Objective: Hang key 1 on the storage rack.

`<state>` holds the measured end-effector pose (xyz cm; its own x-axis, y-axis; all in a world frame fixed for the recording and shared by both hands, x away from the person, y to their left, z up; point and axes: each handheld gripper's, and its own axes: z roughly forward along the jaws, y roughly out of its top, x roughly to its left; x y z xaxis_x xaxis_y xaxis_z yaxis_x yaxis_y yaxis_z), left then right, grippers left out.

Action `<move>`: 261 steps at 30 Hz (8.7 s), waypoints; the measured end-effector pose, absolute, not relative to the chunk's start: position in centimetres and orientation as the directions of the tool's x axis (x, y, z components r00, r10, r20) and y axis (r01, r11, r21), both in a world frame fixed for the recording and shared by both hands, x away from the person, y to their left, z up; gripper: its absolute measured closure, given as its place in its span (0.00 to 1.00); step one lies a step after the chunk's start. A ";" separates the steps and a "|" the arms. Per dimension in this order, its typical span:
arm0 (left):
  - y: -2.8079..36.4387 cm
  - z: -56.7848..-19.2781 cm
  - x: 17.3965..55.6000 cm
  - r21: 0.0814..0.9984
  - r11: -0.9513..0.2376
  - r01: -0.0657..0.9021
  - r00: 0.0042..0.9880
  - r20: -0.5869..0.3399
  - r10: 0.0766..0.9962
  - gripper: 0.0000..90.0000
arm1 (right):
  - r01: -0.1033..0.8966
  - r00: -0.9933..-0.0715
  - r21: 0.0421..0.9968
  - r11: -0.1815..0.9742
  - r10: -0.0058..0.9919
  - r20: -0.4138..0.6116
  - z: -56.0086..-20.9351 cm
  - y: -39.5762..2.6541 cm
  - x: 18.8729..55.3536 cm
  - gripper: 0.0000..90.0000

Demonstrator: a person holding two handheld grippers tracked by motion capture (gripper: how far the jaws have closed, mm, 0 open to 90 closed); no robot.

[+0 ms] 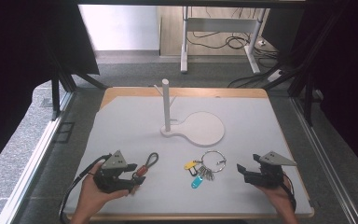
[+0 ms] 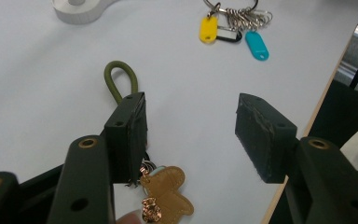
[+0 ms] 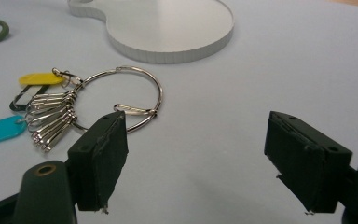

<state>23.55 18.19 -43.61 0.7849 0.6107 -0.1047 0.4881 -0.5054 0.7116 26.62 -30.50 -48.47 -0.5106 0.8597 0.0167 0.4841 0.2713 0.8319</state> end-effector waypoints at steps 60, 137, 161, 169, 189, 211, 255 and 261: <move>17.3 -39.8 28.3 0.597 -0.541 0.592 0.734 -0.123 0.668 0.45 | 0.545 -0.516 0.795 0.266 0.854 0.068 -49.0 -32.1 26.4 0.28; 12.8 -48.1 31.6 0.230 -0.731 0.642 0.757 -0.042 0.652 0.74 | 0.585 -0.528 0.744 0.321 0.847 0.050 -50.4 -31.5 26.7 0.29; 15.2 -45.3 31.6 0.370 -0.671 0.642 0.754 -0.147 0.640 0.76 | 0.591 -0.515 0.743 0.313 0.856 0.049 -50.3 -31.9 26.7 0.29; 16.9 -43.0 31.4 0.456 -0.625 0.634 0.753 -0.179 0.633 0.76 | 0.591 -0.514 0.743 0.313 0.856 0.048 -50.4 -31.9 26.7 0.29; 17.9 -39.0 31.3 0.544 -0.578 0.608 0.758 -0.183 0.626 0.76 | 0.593 -0.508 0.743 0.309 0.860 0.048 -50.4 -32.0 26.7 0.29; 18.4 -37.1 32.2 0.568 -0.578 0.587 0.771 -0.174 0.612 0.76 | 0.597 -0.514 0.737 0.317 0.857 0.048 -50.6 -32.0 26.8 0.30; 18.4 -33.8 35.8 0.598 -0.545 0.588 0.762 -0.186 0.620 0.76 | 0.590 -0.502 0.749 0.302 0.863 0.048 -50.4 -32.3 26.7 0.30; 18.2 -33.4 36.4 0.600 -0.545 0.585 0.763 -0.181 0.621 0.76 | 0.586 -0.506 0.750 0.307 0.861 0.044 -50.5 -32.2 26.8 0.30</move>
